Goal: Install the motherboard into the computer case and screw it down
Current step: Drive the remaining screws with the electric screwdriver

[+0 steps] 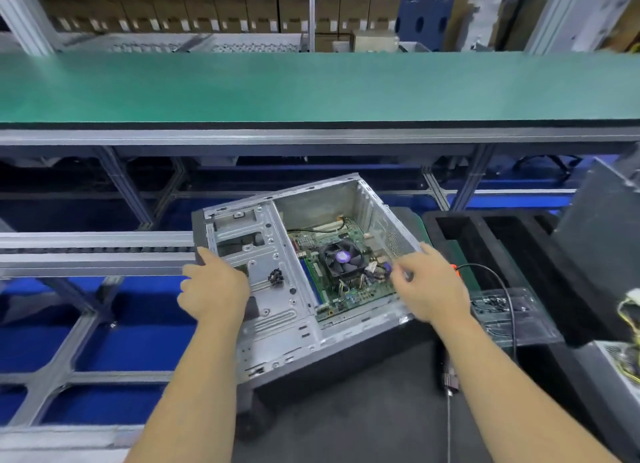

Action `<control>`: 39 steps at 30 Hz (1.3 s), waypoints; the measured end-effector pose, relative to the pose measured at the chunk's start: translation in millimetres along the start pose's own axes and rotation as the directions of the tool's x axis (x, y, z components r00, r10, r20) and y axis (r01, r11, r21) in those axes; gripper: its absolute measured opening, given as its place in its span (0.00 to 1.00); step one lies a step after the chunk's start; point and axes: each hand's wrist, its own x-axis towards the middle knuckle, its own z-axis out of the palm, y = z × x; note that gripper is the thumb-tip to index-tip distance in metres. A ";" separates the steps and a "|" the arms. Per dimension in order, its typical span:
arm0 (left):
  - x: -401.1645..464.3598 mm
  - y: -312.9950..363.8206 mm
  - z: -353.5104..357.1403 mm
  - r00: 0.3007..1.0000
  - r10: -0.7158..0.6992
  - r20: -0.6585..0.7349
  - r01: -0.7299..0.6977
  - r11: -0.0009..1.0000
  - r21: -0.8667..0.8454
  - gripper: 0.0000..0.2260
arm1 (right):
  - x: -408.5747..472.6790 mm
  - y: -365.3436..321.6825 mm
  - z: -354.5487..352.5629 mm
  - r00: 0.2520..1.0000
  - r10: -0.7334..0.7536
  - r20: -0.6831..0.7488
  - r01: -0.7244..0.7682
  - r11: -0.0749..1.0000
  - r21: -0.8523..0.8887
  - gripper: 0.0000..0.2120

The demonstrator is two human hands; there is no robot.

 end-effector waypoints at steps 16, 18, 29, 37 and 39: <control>30.1 27.8 10.8 0.764 0.641 0.076 -0.642 0.766 -0.002 0.26 | -53.8 -25.7 66.0 0.799 -0.399 -0.450 0.356 0.917 -0.181 0.21; 25.1 27.5 9.9 0.767 0.634 0.096 -0.636 0.771 -0.015 0.26 | -50.3 -24.3 65.8 0.787 -0.417 -0.454 0.377 0.908 -0.181 0.20; -61.9 42.9 28.9 0.929 0.336 0.158 -0.331 0.942 -0.054 0.31 | 20.2 24.5 4.1 0.971 -0.201 0.133 0.222 0.960 -0.172 0.22; 21.5 56.0 10.4 0.645 0.750 0.147 -0.760 0.650 0.019 0.22 | -37.4 -20.2 49.3 0.891 0.453 0.040 -0.394 0.725 0.564 0.43; 18.9 50.7 19.8 0.622 0.778 0.086 -0.782 0.623 0.027 0.20 | -31.8 -18.4 47.7 0.894 0.447 0.027 -0.397 0.764 0.508 0.41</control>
